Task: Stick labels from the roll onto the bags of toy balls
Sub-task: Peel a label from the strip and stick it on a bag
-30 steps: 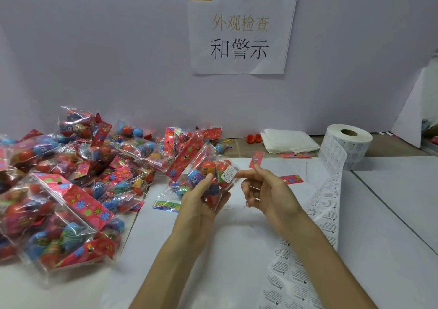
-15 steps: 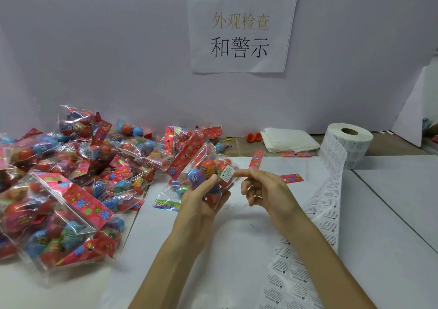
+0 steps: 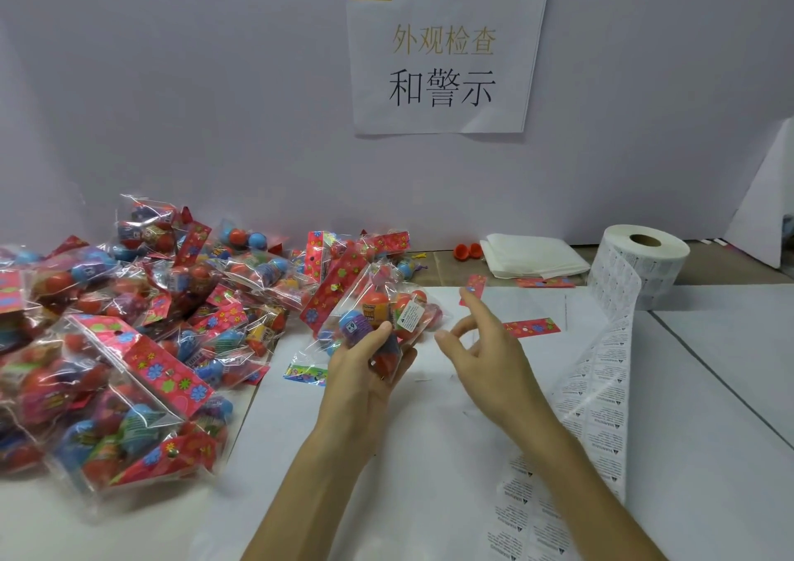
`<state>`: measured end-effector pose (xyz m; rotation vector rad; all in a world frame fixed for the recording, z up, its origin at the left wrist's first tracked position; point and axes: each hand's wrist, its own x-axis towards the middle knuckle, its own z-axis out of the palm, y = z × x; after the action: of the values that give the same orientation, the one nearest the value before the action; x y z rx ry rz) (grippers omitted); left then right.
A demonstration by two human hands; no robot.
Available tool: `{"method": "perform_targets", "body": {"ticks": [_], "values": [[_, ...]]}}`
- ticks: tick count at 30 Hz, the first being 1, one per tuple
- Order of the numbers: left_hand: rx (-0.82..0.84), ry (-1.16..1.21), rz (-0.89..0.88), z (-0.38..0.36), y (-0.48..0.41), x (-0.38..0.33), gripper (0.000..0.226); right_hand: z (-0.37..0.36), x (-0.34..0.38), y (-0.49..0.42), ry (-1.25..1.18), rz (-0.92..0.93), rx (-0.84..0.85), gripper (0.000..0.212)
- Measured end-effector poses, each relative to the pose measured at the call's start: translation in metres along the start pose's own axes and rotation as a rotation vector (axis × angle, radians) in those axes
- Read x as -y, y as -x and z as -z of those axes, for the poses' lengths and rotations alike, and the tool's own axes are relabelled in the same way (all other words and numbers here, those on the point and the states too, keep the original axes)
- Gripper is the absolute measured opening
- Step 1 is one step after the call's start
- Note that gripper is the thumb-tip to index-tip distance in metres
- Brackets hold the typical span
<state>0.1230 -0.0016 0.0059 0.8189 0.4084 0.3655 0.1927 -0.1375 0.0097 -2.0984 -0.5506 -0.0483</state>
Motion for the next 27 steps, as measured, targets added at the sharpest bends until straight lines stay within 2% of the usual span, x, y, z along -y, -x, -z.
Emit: {"method": "perform_targets", "body": {"ticks": [3,7,11,15,22,27], "values": [[0.069,-0.09,-0.025,-0.001,0.003,0.0,0.036,0.007,0.0,-0.004,-0.271,-0.006,0.016,0.042],[0.143,-0.221,-0.034,-0.004,0.007,0.002,0.03,0.004,0.0,-0.002,-0.361,0.05,0.042,0.025],[0.147,-0.262,-0.028,-0.008,0.008,0.003,0.032,0.005,-0.003,-0.003,-0.451,0.018,0.008,0.003],[0.129,-0.272,-0.011,-0.01,0.009,0.003,0.032,0.007,-0.002,-0.005,-0.508,-0.049,0.019,0.017],[0.159,-0.278,-0.025,-0.008,0.008,0.001,0.032,0.006,-0.001,-0.002,-0.488,-0.004,0.05,0.01],[0.183,-0.305,-0.111,-0.009,0.012,0.004,0.053,0.006,-0.002,-0.002,-0.475,0.045,0.007,0.007]]}}
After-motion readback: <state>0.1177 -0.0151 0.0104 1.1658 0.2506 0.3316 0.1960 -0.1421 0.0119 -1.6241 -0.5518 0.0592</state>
